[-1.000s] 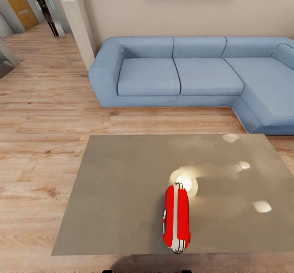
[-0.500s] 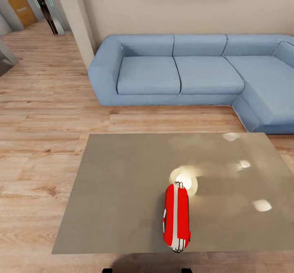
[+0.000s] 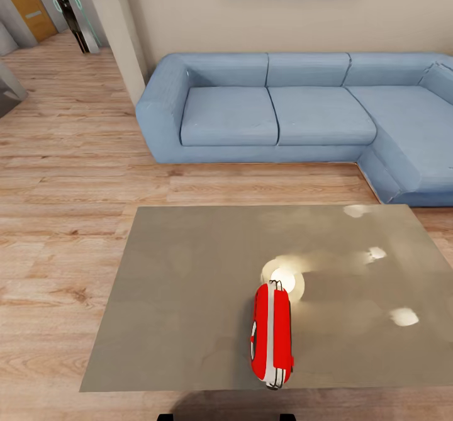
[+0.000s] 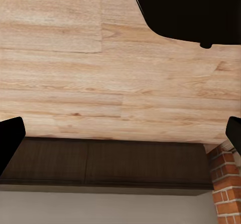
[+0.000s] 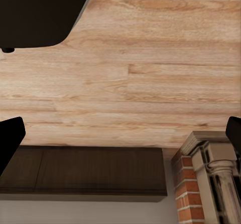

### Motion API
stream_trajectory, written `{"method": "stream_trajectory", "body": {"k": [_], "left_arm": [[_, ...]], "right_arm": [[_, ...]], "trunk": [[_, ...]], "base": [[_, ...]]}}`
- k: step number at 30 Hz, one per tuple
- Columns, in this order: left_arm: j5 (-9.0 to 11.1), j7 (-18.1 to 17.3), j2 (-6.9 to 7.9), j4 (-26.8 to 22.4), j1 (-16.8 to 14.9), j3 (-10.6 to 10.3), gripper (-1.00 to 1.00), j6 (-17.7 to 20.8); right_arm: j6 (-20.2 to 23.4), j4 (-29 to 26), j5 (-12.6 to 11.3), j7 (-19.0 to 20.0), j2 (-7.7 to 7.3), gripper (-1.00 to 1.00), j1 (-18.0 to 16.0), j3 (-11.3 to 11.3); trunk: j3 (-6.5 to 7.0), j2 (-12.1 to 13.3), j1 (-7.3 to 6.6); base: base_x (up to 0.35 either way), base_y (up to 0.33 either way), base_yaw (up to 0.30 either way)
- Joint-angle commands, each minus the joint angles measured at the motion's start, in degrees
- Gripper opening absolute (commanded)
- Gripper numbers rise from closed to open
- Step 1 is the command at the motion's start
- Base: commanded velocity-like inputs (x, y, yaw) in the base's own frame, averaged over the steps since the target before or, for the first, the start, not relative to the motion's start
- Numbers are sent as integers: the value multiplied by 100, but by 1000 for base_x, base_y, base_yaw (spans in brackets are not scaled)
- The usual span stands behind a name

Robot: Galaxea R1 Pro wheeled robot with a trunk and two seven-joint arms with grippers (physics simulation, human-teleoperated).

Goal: Turn on the radio receiver that's on the table in the living room.

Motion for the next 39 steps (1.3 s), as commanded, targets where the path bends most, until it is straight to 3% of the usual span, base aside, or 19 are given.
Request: {"method": "stream_trajectory", "body": {"k": [1,11,39], "left_arm": [[0,0,-1,0,0,0,100,0],[0,0,-3,-7,0,1,100,0],[0,0,-3,-9,-1,1,100,0]], "right_arm": [[0,0,-1,0,0,100,-1,0],[-27,0,-7,5,-6,100,-3,-3],[-54,0,-13,9,-8,100,0,2]], "trunk": [[0,0,0],[-20,0,0],[-273,0,0]], "base": [[0,0,0],[0,0,0],[0,0,0]]}}
